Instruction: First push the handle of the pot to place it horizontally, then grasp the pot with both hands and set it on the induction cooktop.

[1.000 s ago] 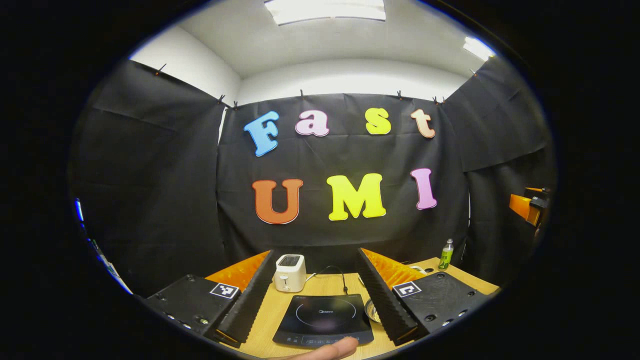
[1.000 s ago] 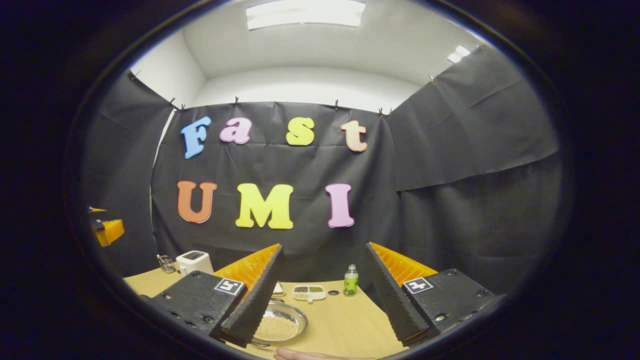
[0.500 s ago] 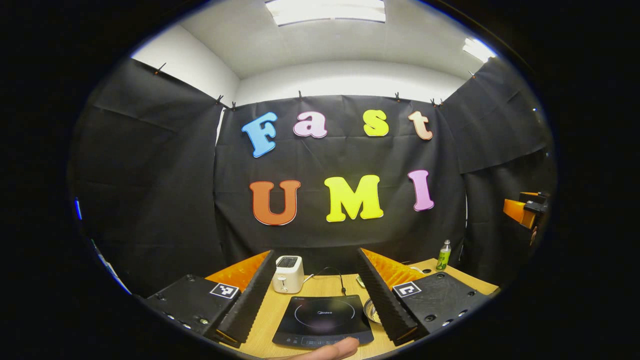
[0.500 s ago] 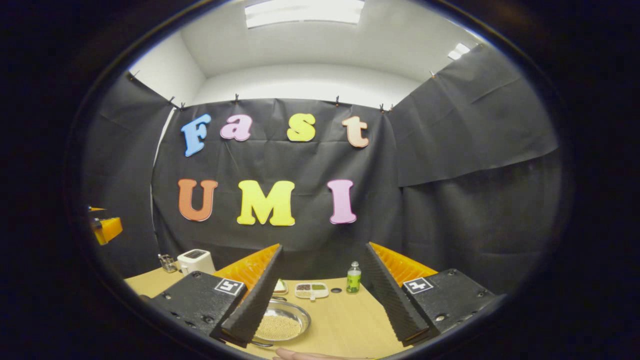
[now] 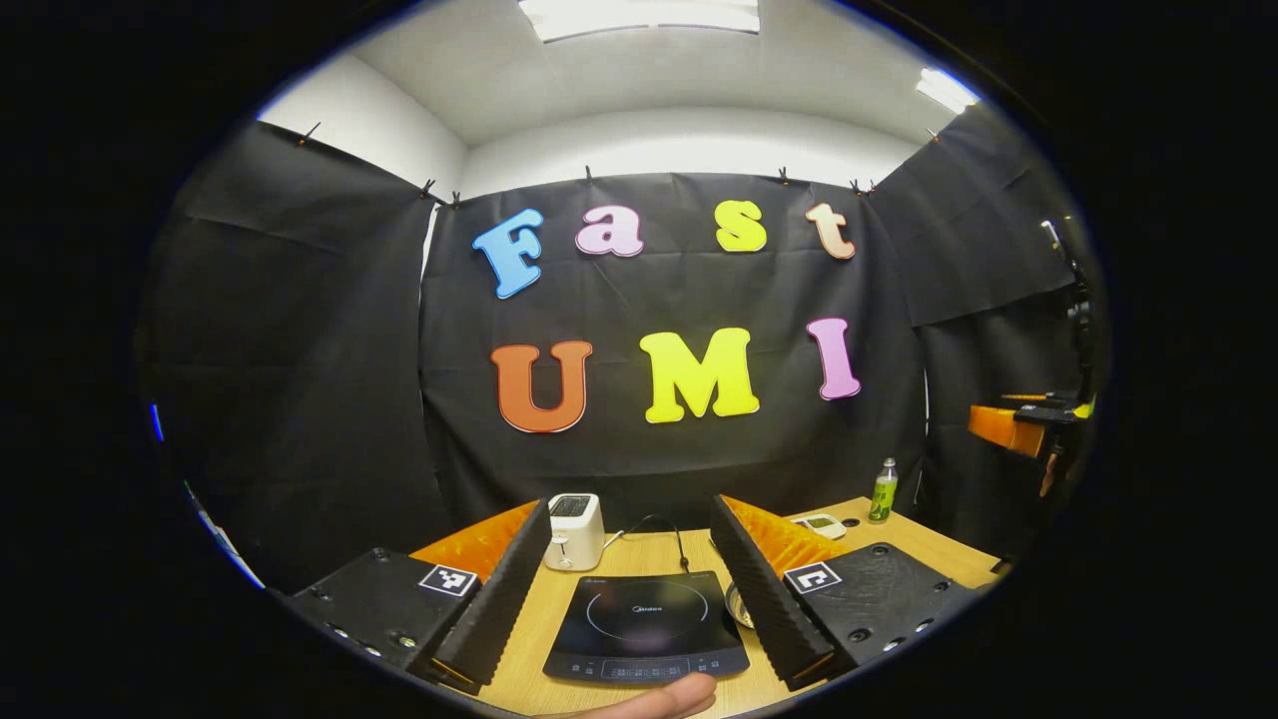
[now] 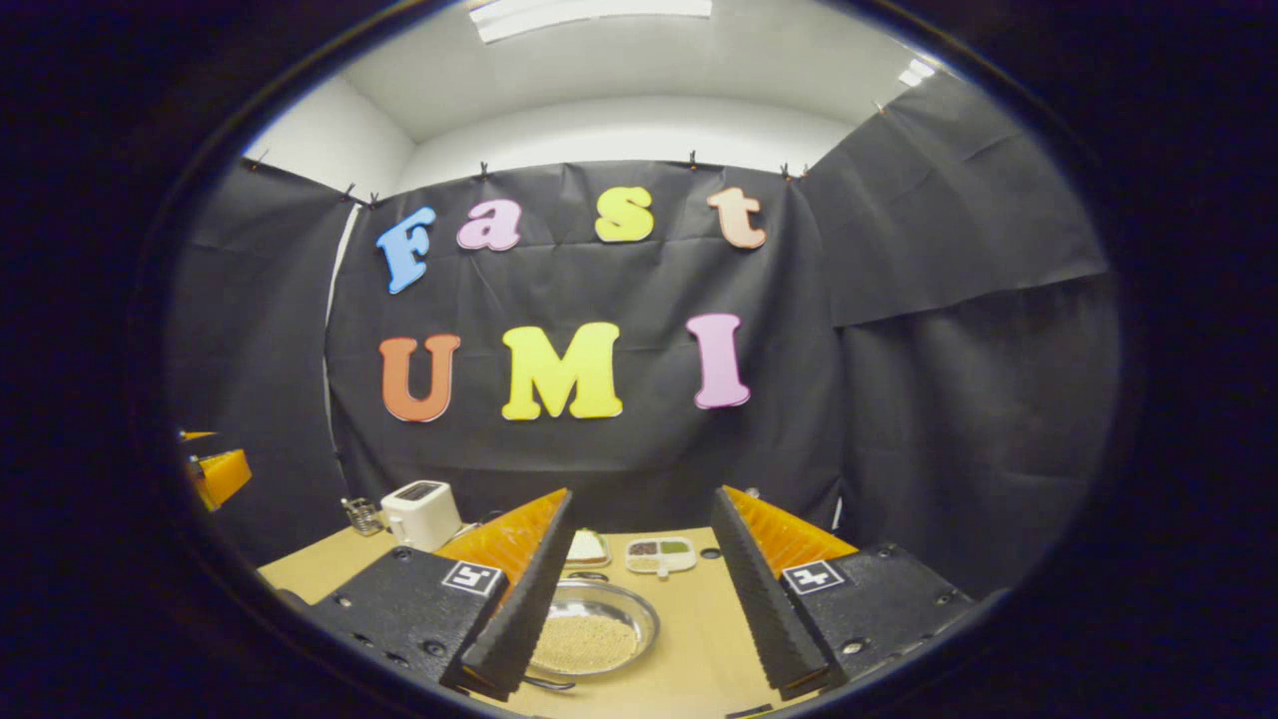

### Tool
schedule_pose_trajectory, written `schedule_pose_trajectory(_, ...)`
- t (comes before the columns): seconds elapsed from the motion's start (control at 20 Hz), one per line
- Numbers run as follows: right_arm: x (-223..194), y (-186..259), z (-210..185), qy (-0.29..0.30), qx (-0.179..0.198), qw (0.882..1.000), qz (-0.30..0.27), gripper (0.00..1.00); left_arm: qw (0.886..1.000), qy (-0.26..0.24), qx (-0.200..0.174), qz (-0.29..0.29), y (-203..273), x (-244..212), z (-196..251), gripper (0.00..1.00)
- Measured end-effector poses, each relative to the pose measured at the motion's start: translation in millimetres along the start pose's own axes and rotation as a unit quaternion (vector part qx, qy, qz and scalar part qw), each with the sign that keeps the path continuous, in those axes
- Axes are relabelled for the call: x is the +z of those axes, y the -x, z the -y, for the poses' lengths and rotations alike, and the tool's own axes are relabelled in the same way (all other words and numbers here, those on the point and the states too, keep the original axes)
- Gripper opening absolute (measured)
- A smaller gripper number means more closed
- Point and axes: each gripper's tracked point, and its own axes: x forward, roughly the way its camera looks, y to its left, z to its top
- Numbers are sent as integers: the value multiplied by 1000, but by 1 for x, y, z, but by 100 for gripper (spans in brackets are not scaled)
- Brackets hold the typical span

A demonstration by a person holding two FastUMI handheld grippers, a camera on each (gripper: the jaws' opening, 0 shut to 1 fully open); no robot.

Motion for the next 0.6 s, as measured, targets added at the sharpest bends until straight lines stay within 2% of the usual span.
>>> schedule_pose_trajectory(0.1,-14,-9,-8,-2,20,1000,-21,77,1000,1,-1,4,1,-1,0,96)
schedule_pose_trajectory(0.25,-39,-20,-36,11,67,996,-58,48,1000,-4,-4,3,4,-2,0,96)
schedule_pose_trajectory(0.3,-50,-21,-45,9,79,994,-78,26,1000,-5,-4,3,5,-3,0,96)
schedule_pose_trajectory(0.4,-74,-24,-51,3,84,990,-117,5,1000,-4,-8,4,7,-4,2,96)
schedule_pose_trajectory(0.5,-96,-28,-71,2,102,984,-149,0,1000,-4,-9,7,9,-3,1,96)
schedule_pose_trajectory(0.6,-121,-31,-81,5,103,979,-177,4,1000,-4,-7,8,10,-5,-1,96)
